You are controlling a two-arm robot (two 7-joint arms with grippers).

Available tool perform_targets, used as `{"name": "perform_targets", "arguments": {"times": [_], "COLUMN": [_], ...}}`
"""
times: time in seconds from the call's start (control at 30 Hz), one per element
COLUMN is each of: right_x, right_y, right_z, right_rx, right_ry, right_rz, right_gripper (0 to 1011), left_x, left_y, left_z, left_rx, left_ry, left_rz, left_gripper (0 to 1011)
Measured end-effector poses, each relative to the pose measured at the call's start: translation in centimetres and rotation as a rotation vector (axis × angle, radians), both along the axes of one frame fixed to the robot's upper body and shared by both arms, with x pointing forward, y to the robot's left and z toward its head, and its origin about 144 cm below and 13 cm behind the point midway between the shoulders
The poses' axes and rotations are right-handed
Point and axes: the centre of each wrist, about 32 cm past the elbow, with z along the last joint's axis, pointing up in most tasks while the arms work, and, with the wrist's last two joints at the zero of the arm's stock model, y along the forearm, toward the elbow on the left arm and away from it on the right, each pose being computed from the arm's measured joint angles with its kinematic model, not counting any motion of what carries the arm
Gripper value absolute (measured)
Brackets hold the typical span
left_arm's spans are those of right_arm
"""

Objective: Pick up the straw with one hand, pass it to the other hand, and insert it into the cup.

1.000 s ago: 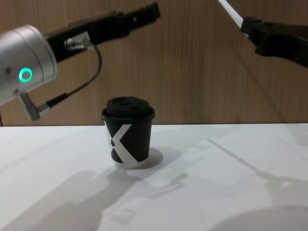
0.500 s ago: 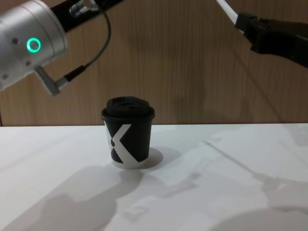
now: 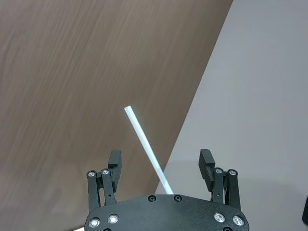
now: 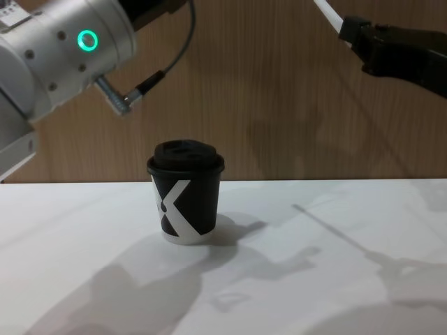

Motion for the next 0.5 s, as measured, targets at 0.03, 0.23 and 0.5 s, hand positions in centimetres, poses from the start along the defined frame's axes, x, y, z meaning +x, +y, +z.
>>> {"name": "perform_targets", "arguments": {"times": [0.03,0.23,0.5], "right_x": [0.0,0.0,0.0], "right_y": [0.0,0.0,0.0], "right_z": [0.0,0.0,0.0], "right_rx": [0.000,0.001,0.001], "right_ry": [0.000,-0.001,-0.001], "right_rz": [0.000,0.001,0.003], "right_gripper": [0,0,0], "left_x": [0.0,0.5,0.9], "left_y": [0.0,-0.9,-1.7], "left_z": [0.0,0.2,0.3], "left_rx": [0.000,-0.045,-0.083], "left_ry": [0.000,0.035,0.079], "left_rz": [0.000,-0.030,-0.046], "left_gripper": [1004,1004,1004]}}
